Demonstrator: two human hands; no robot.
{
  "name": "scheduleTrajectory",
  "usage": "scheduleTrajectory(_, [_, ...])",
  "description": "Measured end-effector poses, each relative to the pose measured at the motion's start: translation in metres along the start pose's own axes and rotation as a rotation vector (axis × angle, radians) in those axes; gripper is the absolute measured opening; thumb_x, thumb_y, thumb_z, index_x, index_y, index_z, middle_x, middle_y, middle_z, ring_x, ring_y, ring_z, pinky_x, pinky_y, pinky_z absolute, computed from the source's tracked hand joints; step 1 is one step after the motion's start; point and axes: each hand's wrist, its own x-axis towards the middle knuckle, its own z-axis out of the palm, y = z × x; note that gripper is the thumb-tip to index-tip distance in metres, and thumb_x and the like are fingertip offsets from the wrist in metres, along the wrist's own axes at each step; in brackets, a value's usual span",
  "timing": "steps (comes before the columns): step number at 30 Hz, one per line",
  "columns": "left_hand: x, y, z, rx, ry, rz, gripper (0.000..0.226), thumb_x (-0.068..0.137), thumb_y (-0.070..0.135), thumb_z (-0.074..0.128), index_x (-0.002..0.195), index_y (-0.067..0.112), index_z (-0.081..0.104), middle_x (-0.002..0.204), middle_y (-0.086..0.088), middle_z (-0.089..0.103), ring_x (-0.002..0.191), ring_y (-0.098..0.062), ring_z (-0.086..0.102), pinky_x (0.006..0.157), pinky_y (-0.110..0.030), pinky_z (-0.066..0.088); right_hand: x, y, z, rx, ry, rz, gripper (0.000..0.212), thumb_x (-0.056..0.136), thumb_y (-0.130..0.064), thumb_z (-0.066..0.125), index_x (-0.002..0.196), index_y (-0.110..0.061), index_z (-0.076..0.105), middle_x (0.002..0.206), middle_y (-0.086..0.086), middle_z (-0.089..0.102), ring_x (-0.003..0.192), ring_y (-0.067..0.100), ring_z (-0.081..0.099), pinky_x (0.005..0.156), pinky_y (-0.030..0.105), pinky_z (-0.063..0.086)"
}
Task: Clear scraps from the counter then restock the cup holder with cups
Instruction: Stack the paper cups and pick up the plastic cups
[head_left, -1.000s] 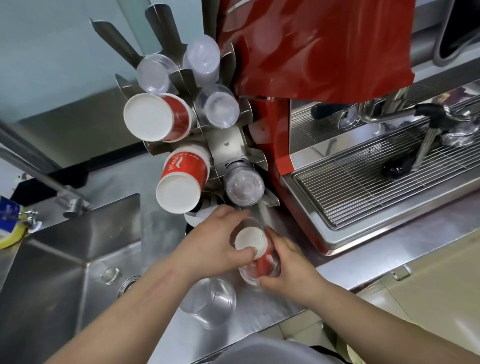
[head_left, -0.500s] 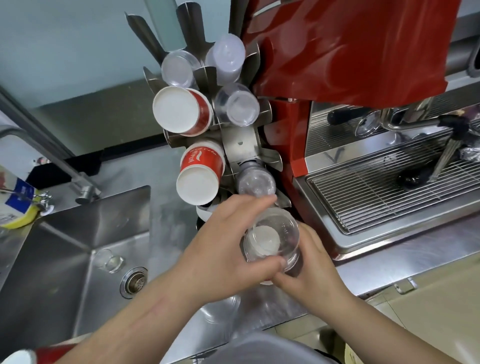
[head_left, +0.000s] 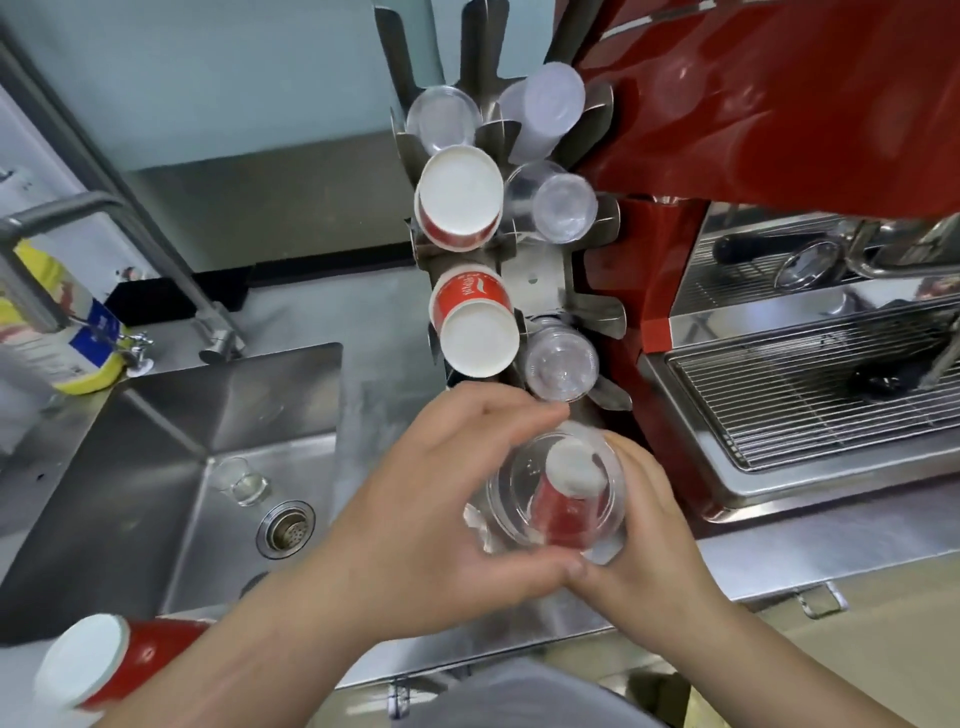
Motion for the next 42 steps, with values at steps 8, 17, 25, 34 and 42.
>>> scheduleTrajectory(8, [-0.04,-0.012,-0.024,-0.005,0.002,-0.114,0.075,0.062,0.055,0.076,0.128,0.032,0.051,0.119,0.017,0.05,0.115,0.003,0.051,0.098,-0.008,0.035,-0.009,-0.024,0.033,0.012,-0.149,0.032,0.088,0.065,-0.059,0.073,0.14,-0.028,0.039,0.14,-0.014,0.041,0.134,0.015,0.037,0.105,0.026,0.037])
scheduleTrajectory(17, [-0.062,-0.069,-0.019,-0.074,-0.083,-0.386,0.073,0.063,0.06,0.068,0.131,0.038,0.051,0.126,0.021,0.047,0.114,0.009,0.046,0.093,-0.009,0.037,0.0,-0.026,0.081,0.078,-0.262,0.182,0.076,0.064,-0.03,0.077,0.131,-0.038,0.043,0.123,-0.025,0.053,0.118,-0.005,0.049,0.094,0.012,0.039])
scheduleTrajectory(25, [-0.079,-0.101,0.007,-0.041,-0.217,-0.484,0.082,0.063,0.066,0.063,0.136,0.033,0.047,0.128,0.019,0.044,0.107,0.01,0.045,0.096,-0.011,0.038,-0.013,0.011,0.108,0.0,-0.337,0.291,0.076,0.062,-0.035,0.072,0.132,-0.036,0.043,0.125,-0.018,0.054,0.116,-0.001,0.051,0.096,0.026,0.045])
scheduleTrajectory(34, [-0.086,-0.113,0.031,-0.034,-0.284,-0.477,0.072,0.071,0.047,0.071,0.137,0.028,0.048,0.13,0.015,0.045,0.107,0.008,0.044,0.094,-0.006,0.034,-0.024,0.038,0.124,-0.136,-0.391,0.314,0.073,0.057,-0.037,0.07,0.126,-0.036,0.047,0.12,-0.021,0.057,0.107,0.008,0.054,0.089,0.025,0.047])
scheduleTrajectory(42, [-0.084,-0.116,0.037,-0.049,-0.285,-0.486,0.072,0.063,0.056,0.062,0.13,0.03,0.052,0.12,0.018,0.047,0.105,0.016,0.044,0.089,-0.001,0.032,-0.027,0.043,0.122,-0.236,-0.416,0.315,0.08,0.058,-0.046,0.067,0.133,-0.033,0.043,0.123,-0.016,0.055,0.112,0.01,0.047,0.095,0.022,0.037])
